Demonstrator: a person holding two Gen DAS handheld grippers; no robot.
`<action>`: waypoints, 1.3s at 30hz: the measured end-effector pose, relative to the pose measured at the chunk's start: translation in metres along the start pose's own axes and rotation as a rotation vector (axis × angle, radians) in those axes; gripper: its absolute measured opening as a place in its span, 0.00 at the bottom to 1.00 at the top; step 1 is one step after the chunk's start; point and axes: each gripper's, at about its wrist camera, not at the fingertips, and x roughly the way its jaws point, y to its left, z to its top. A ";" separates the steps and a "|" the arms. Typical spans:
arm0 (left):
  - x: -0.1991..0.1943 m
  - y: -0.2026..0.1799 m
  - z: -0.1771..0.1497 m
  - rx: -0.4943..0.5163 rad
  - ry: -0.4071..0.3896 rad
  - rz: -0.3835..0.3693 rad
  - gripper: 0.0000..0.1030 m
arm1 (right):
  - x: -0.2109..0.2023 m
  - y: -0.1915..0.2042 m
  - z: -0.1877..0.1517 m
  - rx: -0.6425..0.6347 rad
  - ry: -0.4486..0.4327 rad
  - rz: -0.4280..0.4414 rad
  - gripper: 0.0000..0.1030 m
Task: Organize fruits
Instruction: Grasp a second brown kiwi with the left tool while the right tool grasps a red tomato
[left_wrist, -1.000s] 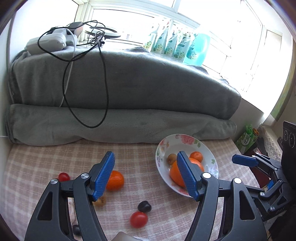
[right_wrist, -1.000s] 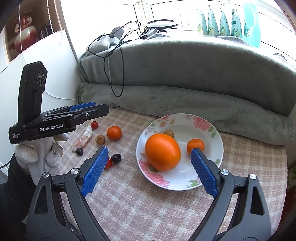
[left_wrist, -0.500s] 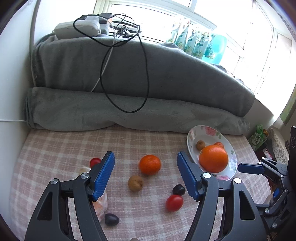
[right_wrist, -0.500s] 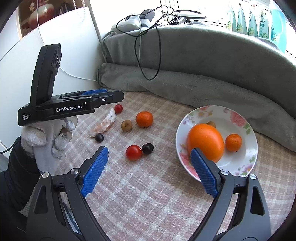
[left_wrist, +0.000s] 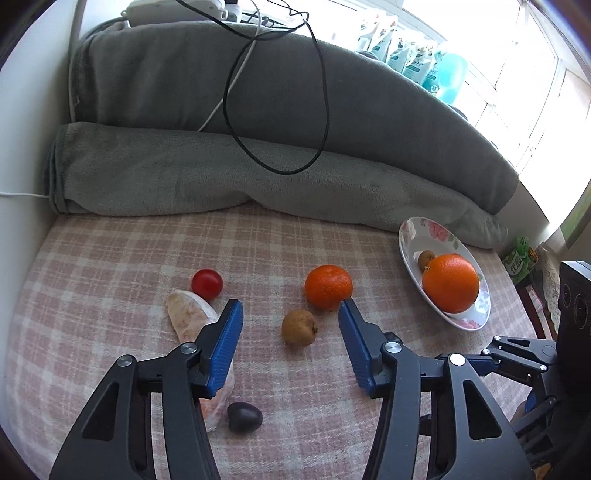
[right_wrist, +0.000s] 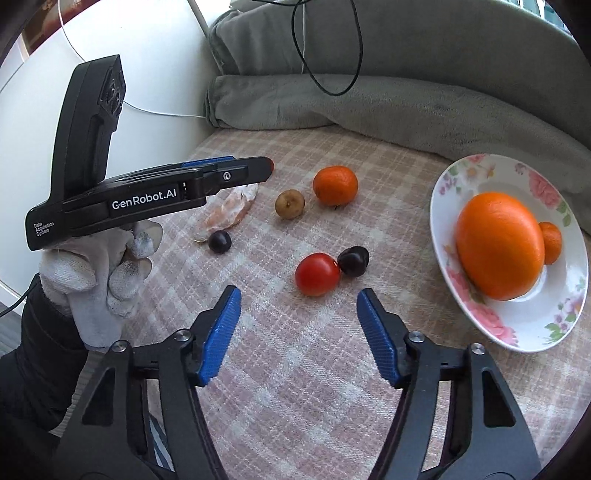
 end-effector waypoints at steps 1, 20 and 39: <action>0.001 0.000 -0.001 0.003 0.006 -0.002 0.48 | 0.003 -0.001 0.000 0.010 0.007 0.001 0.56; 0.031 -0.013 -0.007 0.040 0.084 -0.011 0.35 | 0.035 -0.011 0.012 0.071 0.059 -0.006 0.46; 0.055 -0.025 -0.003 0.055 0.100 -0.001 0.25 | 0.043 -0.008 0.021 0.093 0.082 -0.027 0.37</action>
